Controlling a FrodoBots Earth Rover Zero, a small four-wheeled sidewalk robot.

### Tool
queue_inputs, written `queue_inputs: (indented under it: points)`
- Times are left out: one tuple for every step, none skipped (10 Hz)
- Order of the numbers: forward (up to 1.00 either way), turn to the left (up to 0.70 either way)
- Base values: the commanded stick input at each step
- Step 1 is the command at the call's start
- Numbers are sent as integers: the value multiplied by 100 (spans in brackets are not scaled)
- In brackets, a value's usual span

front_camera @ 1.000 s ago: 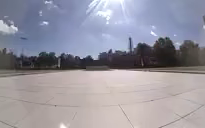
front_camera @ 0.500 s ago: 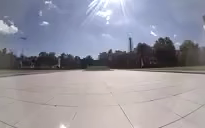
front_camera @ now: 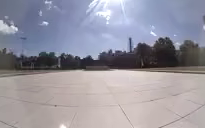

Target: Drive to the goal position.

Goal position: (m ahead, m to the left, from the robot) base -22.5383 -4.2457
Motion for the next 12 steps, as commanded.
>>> queue_inputs:
  points:
    - [4,0]
    - [5,0]
    - [5,0]
    - [5,0]
    - [4,0]
    - [5,0]
    - [4,0]
    - [4,0]
    - [5,0]
    - [5,0]
    - [5,0]
    - [5,0]
